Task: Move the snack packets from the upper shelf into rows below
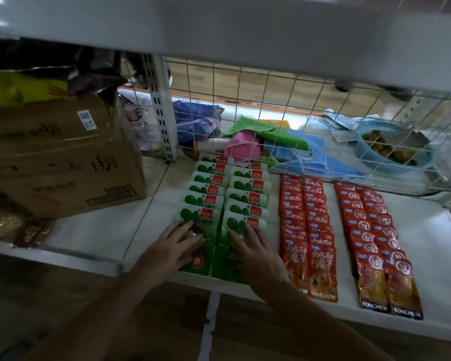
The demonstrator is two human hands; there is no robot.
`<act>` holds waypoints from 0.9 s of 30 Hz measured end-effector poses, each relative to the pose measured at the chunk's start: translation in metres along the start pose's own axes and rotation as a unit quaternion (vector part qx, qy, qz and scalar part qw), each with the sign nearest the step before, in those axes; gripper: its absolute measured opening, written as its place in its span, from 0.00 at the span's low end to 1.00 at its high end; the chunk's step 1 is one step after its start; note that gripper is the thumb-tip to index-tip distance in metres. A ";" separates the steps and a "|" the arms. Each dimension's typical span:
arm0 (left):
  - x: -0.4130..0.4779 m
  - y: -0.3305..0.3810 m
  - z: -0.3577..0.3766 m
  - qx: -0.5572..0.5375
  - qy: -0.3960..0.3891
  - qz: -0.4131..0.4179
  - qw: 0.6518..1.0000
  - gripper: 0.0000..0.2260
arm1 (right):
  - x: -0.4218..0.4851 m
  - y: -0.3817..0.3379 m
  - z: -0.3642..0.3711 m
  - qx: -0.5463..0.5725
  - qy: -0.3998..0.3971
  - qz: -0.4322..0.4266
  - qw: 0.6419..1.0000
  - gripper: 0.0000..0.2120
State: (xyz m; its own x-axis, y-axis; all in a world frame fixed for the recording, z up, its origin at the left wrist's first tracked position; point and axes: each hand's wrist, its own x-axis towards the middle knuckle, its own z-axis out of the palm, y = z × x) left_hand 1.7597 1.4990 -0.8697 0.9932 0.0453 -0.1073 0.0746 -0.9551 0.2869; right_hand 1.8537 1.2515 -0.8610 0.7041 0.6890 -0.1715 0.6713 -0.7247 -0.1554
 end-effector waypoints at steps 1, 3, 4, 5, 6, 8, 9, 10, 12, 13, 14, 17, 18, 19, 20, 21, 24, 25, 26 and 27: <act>0.001 -0.002 0.000 -0.005 -0.001 0.002 1.000 0.29 | -0.001 -0.001 0.000 -0.003 -0.001 0.000 1.000 0.43; 0.000 -0.003 0.001 -0.012 -0.003 0.003 1.000 0.28 | -0.002 -0.002 0.000 -0.005 0.007 -0.002 1.000 0.43; 0.000 -0.002 0.000 -0.012 -0.003 0.003 1.000 0.28 | -0.003 -0.003 -0.001 -0.003 0.010 -0.001 1.000 0.43; -0.001 -0.002 0.001 -0.013 -0.003 0.001 1.000 0.28 | -0.003 -0.004 -0.001 0.000 0.013 0.002 1.000 0.43; -0.001 -0.002 0.000 -0.011 -0.004 0.000 1.000 0.28 | -0.003 -0.006 -0.002 0.003 0.016 0.004 1.000 0.42; -0.001 0.000 0.000 -0.002 -0.008 -0.001 1.000 0.28 | -0.003 -0.007 -0.001 0.003 0.017 0.006 1.000 0.42; -0.002 -0.001 0.001 0.003 -0.009 -0.003 1.000 0.28 | -0.003 -0.007 -0.001 0.001 0.016 0.008 1.000 0.42; -0.002 0.001 0.000 0.008 -0.007 -0.005 1.000 0.28 | -0.003 -0.008 0.000 0.000 0.020 0.008 1.000 0.42; -0.003 0.005 -0.002 0.021 -0.004 -0.012 1.000 0.28 | -0.003 -0.008 0.000 -0.001 0.025 0.010 1.000 0.42; -0.004 0.007 -0.002 0.030 0.000 -0.014 0.999 0.28 | -0.003 -0.007 -0.002 -0.003 0.027 0.010 1.000 0.42; -0.005 0.013 -0.005 0.038 0.007 -0.019 0.999 0.27 | -0.003 -0.009 -0.005 -0.008 0.033 0.009 0.999 0.41; -0.004 0.034 -0.015 0.042 0.028 -0.026 0.998 0.26 | -0.005 -0.006 -0.023 -0.024 0.047 -0.004 0.999 0.40; -0.004 0.043 -0.020 0.042 0.025 -0.025 0.998 0.25 | -0.008 -0.004 -0.029 -0.023 0.049 -0.008 0.998 0.39; -0.003 0.051 -0.023 0.045 0.023 -0.021 0.999 0.25 | -0.011 -0.002 -0.036 -0.012 0.052 -0.007 0.999 0.39; -0.003 0.061 -0.029 0.053 0.020 -0.017 0.998 0.25 | -0.015 0.001 -0.044 -0.002 0.061 -0.003 0.998 0.38; -0.001 0.071 -0.035 0.054 0.024 -0.015 0.998 0.25 | -0.020 0.004 -0.052 0.010 0.068 0.006 0.998 0.37; 0.000 0.104 -0.059 0.042 0.041 -0.022 0.998 0.27 | -0.039 0.014 -0.076 0.029 0.074 0.044 0.996 0.35; -0.002 0.113 -0.064 0.044 0.049 -0.025 0.998 0.27 | -0.047 0.019 -0.082 0.034 0.071 0.057 0.995 0.35; -0.004 0.126 -0.073 0.040 0.056 -0.026 0.997 0.27 | -0.054 0.022 -0.090 0.031 0.077 0.069 0.994 0.36; -0.005 0.135 -0.081 0.043 0.062 -0.022 0.997 0.27 | -0.059 0.025 -0.097 0.026 0.089 0.071 0.993 0.36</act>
